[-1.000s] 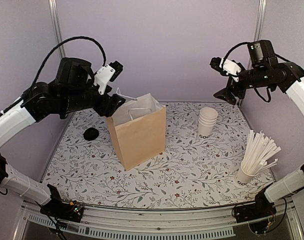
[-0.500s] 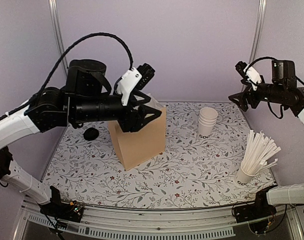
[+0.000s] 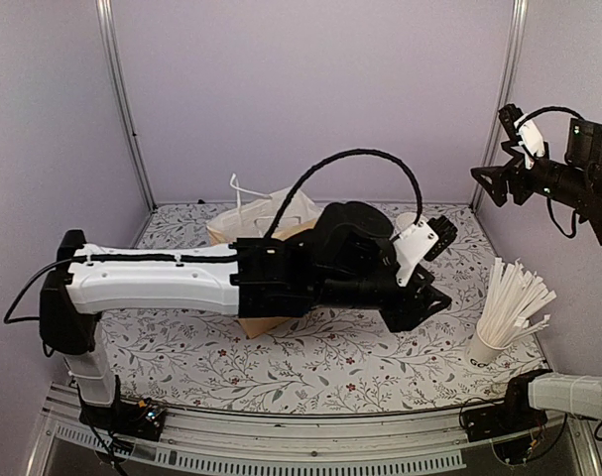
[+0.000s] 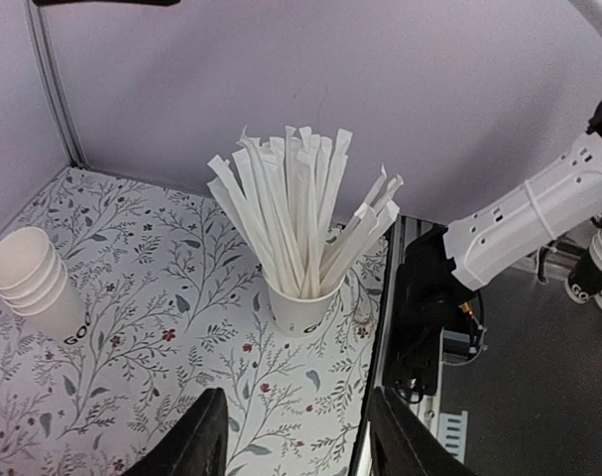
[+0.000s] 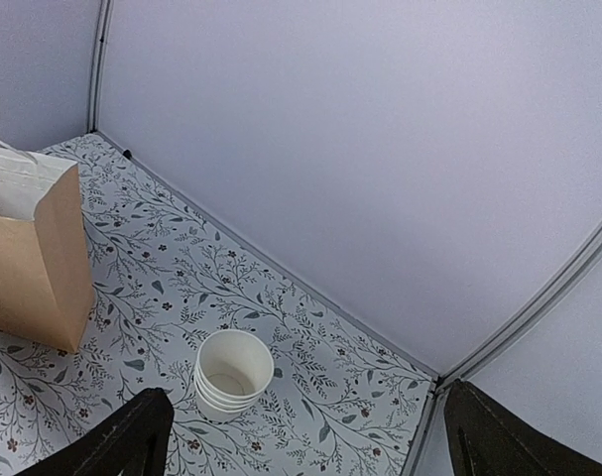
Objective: Pack the takeout coffee
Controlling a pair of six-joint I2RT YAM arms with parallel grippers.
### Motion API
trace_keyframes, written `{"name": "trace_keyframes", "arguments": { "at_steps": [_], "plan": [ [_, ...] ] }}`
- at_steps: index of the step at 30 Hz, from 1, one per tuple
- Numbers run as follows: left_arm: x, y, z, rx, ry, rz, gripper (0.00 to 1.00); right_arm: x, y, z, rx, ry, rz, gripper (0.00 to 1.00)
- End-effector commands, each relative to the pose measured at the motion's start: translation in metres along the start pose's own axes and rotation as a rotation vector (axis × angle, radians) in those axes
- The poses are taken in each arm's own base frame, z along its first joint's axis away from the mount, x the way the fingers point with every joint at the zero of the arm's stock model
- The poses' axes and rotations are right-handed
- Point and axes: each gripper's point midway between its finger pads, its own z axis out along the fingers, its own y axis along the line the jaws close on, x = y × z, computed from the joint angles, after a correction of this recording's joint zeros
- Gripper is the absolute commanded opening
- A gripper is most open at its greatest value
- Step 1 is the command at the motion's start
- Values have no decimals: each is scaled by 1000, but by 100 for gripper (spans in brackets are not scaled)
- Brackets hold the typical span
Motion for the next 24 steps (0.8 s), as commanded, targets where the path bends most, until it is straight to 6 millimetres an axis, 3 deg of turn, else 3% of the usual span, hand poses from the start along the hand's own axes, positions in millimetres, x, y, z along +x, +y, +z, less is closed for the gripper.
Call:
{"name": "trace_keyframes", "arguments": {
  "at_steps": [1, 11, 16, 21, 24],
  "plan": [
    [-16, -27, 40, 74, -82, -131, 50, 3, 5, 1, -22, -19, 24, 99],
    [2, -73, 109, 267, -53, -184, 51, 2, 10, -5, -52, -43, 32, 99],
    [11, -76, 123, 283, -49, -205, 50, 4, 15, -7, -70, -48, 32, 99],
    [9, -82, 133, 319, -85, -233, 39, 7, 19, -7, -89, -51, 34, 99],
    [13, -85, 143, 336, -85, -244, 39, 7, 20, -8, -91, -54, 35, 99]
  ]
}}
